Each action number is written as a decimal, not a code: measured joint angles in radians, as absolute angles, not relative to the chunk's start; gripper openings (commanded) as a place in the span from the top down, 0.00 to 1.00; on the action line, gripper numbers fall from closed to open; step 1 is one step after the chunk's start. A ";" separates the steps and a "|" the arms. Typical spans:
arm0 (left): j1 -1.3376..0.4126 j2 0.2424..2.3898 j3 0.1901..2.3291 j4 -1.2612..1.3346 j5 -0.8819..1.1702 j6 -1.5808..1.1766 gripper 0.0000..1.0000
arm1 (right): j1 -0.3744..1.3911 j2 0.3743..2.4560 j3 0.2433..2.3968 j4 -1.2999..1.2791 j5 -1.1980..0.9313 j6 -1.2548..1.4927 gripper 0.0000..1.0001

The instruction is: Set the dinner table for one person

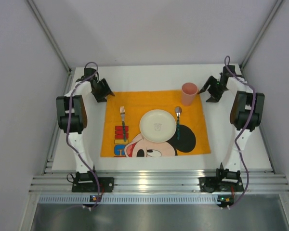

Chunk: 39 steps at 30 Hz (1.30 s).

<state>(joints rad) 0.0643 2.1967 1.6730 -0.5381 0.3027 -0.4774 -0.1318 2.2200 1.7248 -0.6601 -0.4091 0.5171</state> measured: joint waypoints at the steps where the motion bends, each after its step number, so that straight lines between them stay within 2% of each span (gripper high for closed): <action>1: 0.065 2.189 1.676 -0.533 0.307 -0.484 0.28 | -0.133 2.214 1.724 -0.658 -0.405 0.514 0.23; 3: 0.065 2.172 1.676 -0.532 0.269 -0.482 0.15 | -0.136 2.194 1.712 -0.657 -0.379 0.505 0.18; 6: 0.071 2.161 1.676 -0.540 0.233 -0.475 0.08 | -0.147 2.139 1.645 -0.659 -0.329 0.490 0.17; 10: 0.074 2.116 1.664 -0.557 0.174 -0.467 0.07 | -0.167 2.029 1.552 -0.704 -0.240 0.471 0.16; 13: 0.075 2.019 1.611 -0.546 0.126 -0.466 0.10 | -0.172 1.914 1.504 -0.716 -0.206 0.481 0.15; 18: 0.073 1.863 1.544 -0.506 0.035 -0.493 0.12 | -0.112 1.748 1.527 -0.720 -0.208 0.505 0.12; 21: 0.064 1.738 1.354 -0.321 -0.015 -0.467 0.12 | 0.001 1.668 1.555 -0.692 -0.179 0.485 0.10; 23: 0.037 1.601 1.110 -0.112 -0.097 -0.400 0.10 | 0.094 1.584 1.536 -0.657 -0.155 0.465 0.06; 24: 0.015 1.534 0.994 -0.020 -0.141 -0.358 0.09 | 0.143 1.519 1.504 -0.625 -0.149 0.456 0.00; 26: -0.036 1.407 0.747 0.211 -0.200 -0.262 0.05 | 0.213 1.365 1.383 -0.534 -0.150 0.456 0.00; 28: -0.056 1.372 0.600 0.379 -0.223 -0.200 0.09 | 0.233 1.183 1.216 -0.425 -0.152 0.476 0.00; 31: -0.038 1.418 0.522 0.490 -0.225 -0.133 0.12 | 0.231 0.978 1.007 -0.315 -0.152 0.503 0.00; 34: -0.025 1.479 0.527 0.532 -0.197 -0.083 0.10 | 0.245 0.832 0.838 -0.239 -0.166 0.509 0.00; 39: -0.024 1.564 0.565 0.671 -0.094 -0.002 0.11 | 0.258 0.678 0.708 -0.215 -0.165 0.489 0.00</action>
